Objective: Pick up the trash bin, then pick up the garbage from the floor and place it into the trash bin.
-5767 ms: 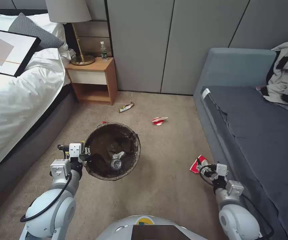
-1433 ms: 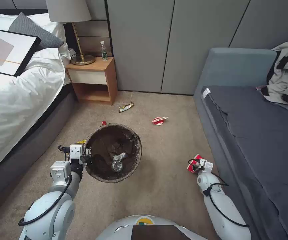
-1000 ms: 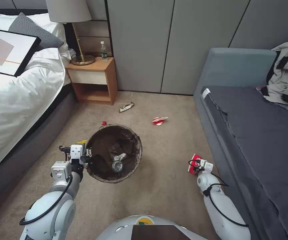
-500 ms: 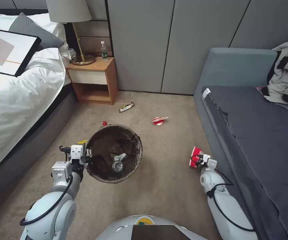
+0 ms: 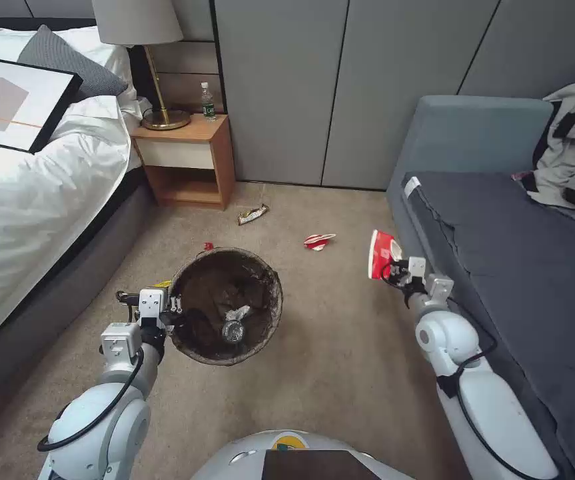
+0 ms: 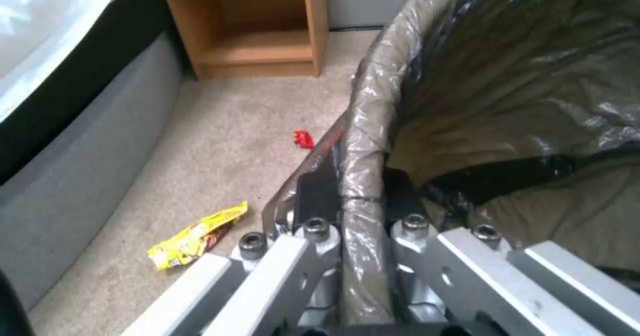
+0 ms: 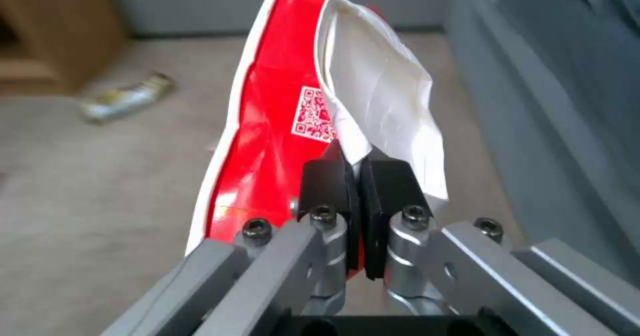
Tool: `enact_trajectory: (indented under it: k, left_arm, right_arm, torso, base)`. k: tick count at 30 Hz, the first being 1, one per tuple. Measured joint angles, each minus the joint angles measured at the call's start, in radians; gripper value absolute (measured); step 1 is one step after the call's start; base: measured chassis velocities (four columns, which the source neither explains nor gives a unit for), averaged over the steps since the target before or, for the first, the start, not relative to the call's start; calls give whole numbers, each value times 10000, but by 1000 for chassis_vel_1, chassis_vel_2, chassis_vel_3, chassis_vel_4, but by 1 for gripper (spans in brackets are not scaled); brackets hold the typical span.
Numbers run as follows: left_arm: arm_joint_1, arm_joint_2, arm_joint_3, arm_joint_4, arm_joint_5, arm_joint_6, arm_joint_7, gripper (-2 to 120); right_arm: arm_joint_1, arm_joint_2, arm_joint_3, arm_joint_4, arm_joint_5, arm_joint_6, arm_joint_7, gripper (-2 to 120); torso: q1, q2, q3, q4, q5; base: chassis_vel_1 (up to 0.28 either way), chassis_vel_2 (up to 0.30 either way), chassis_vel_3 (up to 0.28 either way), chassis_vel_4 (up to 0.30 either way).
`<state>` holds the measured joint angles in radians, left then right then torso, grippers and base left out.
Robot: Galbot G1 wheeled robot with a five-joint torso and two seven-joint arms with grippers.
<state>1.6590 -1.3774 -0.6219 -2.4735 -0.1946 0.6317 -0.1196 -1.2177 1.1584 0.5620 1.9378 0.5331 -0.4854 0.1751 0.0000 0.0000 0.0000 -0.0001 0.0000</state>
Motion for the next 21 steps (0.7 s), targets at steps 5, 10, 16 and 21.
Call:
enact_trajectory:
  k: [5, 10, 16, 21]
  left_arm:
    - [-70, 1, 12, 105, -12, 2, -11, 3]
    - [-139, 0, 26, 163, -30, 35, -20, 3]
    - [-186, 11, 29, 275, -30, 75, -25, 3]
    - [-240, 60, 35, 343, -28, 109, -34, 3]
  right_arm:
    - [261, -606, -366, 1519, 501, -433, -290, 0]
    - [747, -1144, -1070, 2625, 1088, -753, -505, 0]
    - [1397, -1539, -2147, 3399, 1739, -1036, -861, 0]
    - [2006, -1690, -2904, 3641, 1889, -1323, -1338, 0]
  torso:
    - [0, 0, 0, 1, 0]
    - [0, 0, 0, 0, -1]
    - [0, 0, 0, 4, -1]
    - [0, 0, 0, -1, -1]
  base:
    - [0, 0, 0, 0]
    - [0, 0, 0, 0]
    - [0, 0, 0, 0]
    - [0, 0, 0, 0]
